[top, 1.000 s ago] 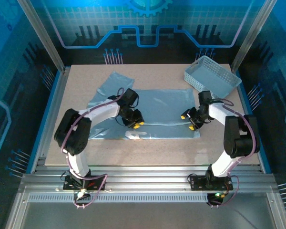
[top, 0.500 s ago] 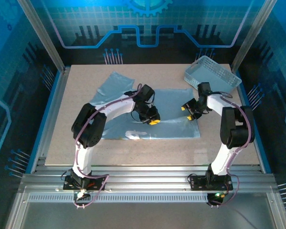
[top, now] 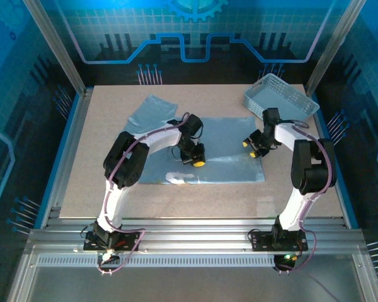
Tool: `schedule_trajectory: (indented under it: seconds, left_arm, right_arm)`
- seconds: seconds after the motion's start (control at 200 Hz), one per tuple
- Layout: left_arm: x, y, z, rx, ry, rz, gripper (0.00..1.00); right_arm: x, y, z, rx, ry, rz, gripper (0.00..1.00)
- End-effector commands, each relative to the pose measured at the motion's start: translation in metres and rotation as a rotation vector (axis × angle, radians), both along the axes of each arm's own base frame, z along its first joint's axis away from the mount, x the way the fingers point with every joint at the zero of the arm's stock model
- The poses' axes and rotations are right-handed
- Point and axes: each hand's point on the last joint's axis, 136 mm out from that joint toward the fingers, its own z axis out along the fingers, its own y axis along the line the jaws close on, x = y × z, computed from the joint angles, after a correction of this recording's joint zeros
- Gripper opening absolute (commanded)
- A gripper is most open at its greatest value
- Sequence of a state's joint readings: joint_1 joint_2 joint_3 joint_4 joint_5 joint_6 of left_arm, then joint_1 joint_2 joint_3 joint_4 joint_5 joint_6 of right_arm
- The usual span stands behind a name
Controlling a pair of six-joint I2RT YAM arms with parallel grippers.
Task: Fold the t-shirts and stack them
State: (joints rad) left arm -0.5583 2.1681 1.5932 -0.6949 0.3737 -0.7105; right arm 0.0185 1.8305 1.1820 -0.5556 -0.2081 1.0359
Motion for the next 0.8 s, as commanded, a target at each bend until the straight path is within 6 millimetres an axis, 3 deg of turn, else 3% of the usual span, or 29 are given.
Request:
schedule_trajectory:
  seconds: [0.0,0.16,0.275,0.37,0.46,0.585,0.73,0.795]
  left_arm:
    - [0.026,0.01,0.002,0.025,-0.047,0.002,0.1]
    - [0.038,0.008,-0.004,0.02,-0.04,-0.013,0.1]
    - [0.041,0.019,-0.01,0.035,-0.025,-0.001,0.1]
    - [0.047,0.041,0.008,0.051,-0.061,0.049,0.11]
    - [0.049,0.077,0.041,0.069,-0.12,0.154,0.25]
    - [0.017,0.143,0.067,0.148,-0.114,0.301,0.27]
    - [-0.051,0.235,0.055,0.312,0.055,0.495,0.28]
    - [-0.071,0.266,0.047,0.343,0.093,0.577,0.27]
  right_arm:
    - [-0.005,-0.005,0.022,-0.052,-0.06,0.063,0.42]
    - [-0.023,0.009,0.026,-0.073,-0.075,0.144,0.37]
    - [-0.034,0.022,0.029,-0.083,-0.09,0.188,0.33]
    - [-0.04,0.038,0.038,-0.095,-0.136,0.256,0.31]
    - [-0.041,0.065,0.048,-0.072,-0.201,0.366,0.3]
    - [-0.05,0.105,0.049,-0.033,-0.252,0.537,0.27]
    - [-0.061,0.126,0.039,-0.023,-0.245,0.673,0.27]
    - [-0.065,0.123,0.03,-0.03,-0.205,0.685,0.27]
